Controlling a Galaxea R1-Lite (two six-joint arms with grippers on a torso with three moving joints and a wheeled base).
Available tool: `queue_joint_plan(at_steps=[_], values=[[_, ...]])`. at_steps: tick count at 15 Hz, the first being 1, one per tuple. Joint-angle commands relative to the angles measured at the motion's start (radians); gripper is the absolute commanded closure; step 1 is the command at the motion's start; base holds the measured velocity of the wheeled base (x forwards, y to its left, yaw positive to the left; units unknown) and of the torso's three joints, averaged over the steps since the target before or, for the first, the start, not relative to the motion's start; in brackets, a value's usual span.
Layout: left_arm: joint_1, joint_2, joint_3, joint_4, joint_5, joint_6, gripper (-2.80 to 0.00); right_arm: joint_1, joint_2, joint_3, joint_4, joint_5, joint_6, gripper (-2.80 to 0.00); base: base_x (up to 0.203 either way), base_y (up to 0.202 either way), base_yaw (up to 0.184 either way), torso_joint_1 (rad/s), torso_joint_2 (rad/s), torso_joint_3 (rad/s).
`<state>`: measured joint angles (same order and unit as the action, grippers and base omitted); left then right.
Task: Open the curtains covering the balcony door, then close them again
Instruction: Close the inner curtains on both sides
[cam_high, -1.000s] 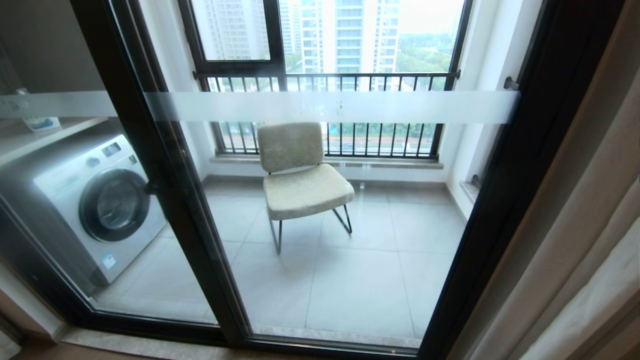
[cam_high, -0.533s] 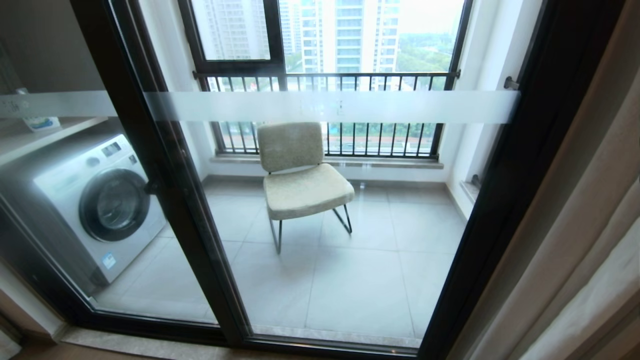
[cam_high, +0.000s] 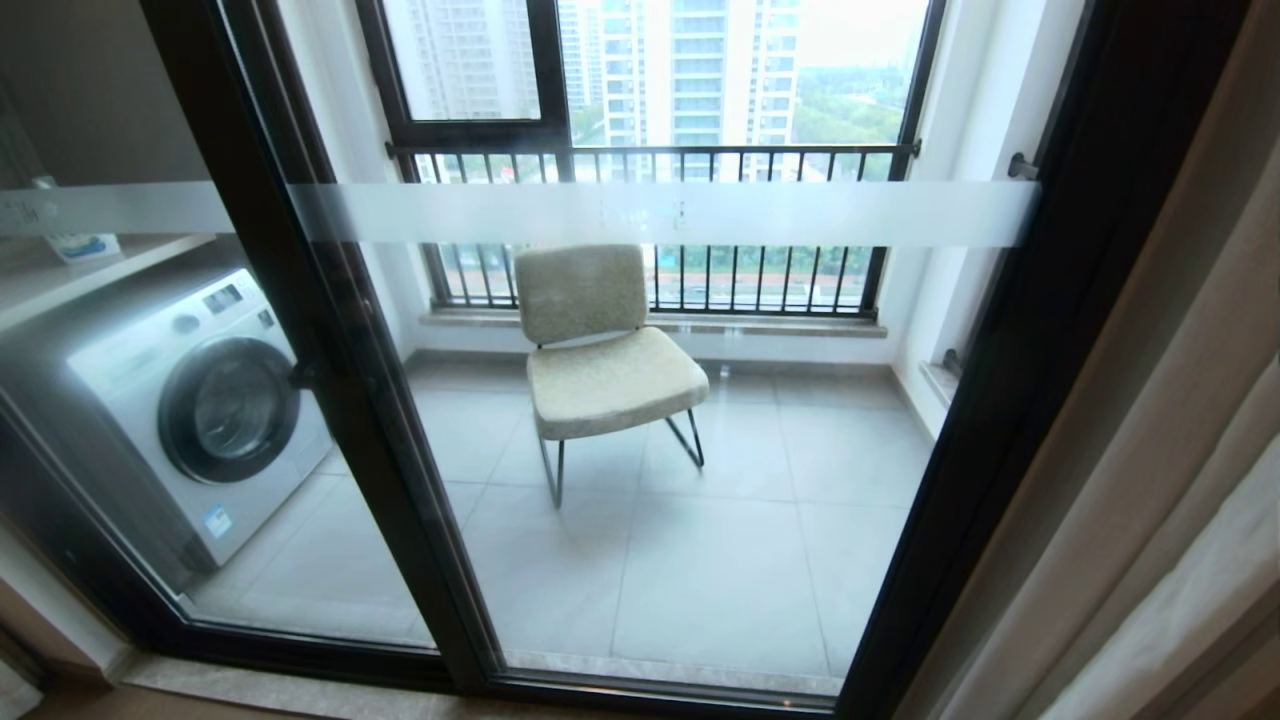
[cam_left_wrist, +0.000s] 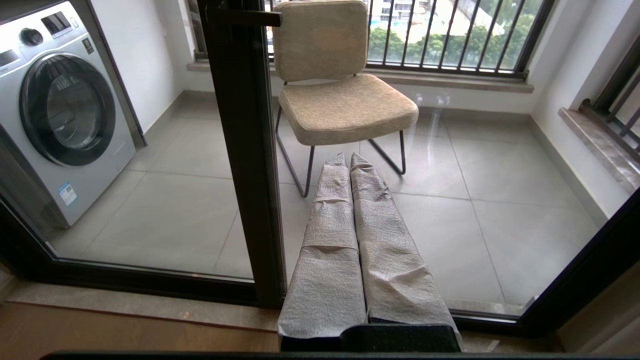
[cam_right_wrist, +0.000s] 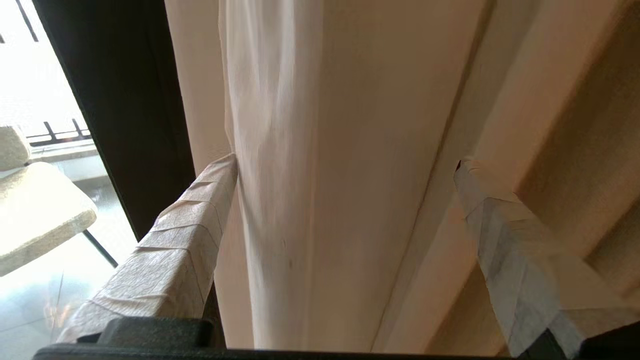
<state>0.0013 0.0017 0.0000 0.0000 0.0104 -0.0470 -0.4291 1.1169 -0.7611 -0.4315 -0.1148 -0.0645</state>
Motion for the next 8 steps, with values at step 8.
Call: queue_joint_plan(at_steps=[8], values=[[0.0, 0.0, 0.0, 0.0, 0.0, -0.001, 0.0, 0.001, 0.266, -0.153, -0.117, 0.015, 0.002, -2.8, 0.0, 0.0, 0.0, 0.0, 0.0, 0.0]])
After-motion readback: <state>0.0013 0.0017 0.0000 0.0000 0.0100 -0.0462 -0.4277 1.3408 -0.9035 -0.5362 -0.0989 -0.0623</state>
